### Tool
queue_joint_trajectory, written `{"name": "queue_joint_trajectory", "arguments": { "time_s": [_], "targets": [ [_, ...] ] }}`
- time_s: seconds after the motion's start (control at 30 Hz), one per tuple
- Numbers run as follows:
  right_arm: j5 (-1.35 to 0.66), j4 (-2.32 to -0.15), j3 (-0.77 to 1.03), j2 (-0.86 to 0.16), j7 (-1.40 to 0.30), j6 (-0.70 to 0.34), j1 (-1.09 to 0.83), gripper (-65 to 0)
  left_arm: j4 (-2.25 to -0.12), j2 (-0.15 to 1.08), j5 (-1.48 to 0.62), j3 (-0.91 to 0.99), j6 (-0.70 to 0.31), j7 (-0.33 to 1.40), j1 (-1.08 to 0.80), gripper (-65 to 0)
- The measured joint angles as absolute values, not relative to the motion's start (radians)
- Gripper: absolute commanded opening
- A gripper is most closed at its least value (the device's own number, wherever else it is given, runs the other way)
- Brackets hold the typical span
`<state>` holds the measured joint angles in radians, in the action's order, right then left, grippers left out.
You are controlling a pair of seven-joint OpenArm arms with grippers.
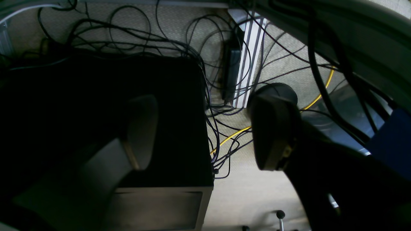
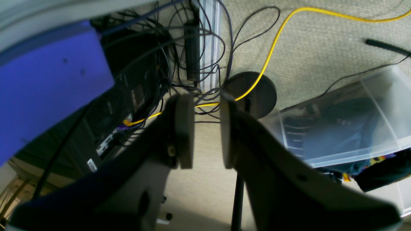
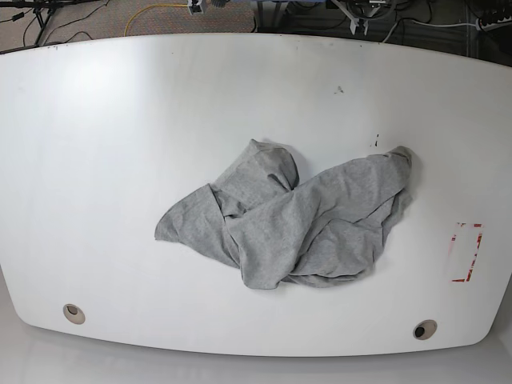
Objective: Fold the T-shirt properly
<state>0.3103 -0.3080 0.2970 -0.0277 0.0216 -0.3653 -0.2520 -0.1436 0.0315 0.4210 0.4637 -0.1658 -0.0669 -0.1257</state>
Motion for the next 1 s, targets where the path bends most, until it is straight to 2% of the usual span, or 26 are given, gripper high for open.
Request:
{"name": "queue_joint_trajectory", "arguments": {
  "time_s": [1.0],
  "targets": [
    [0.31,-0.307,0.293,-0.025,0.018,-0.363,-0.235,-51.5,-0.161,0.036,0.41,0.462,-0.168,-0.076,-0.127,-21.3]
  ]
}}
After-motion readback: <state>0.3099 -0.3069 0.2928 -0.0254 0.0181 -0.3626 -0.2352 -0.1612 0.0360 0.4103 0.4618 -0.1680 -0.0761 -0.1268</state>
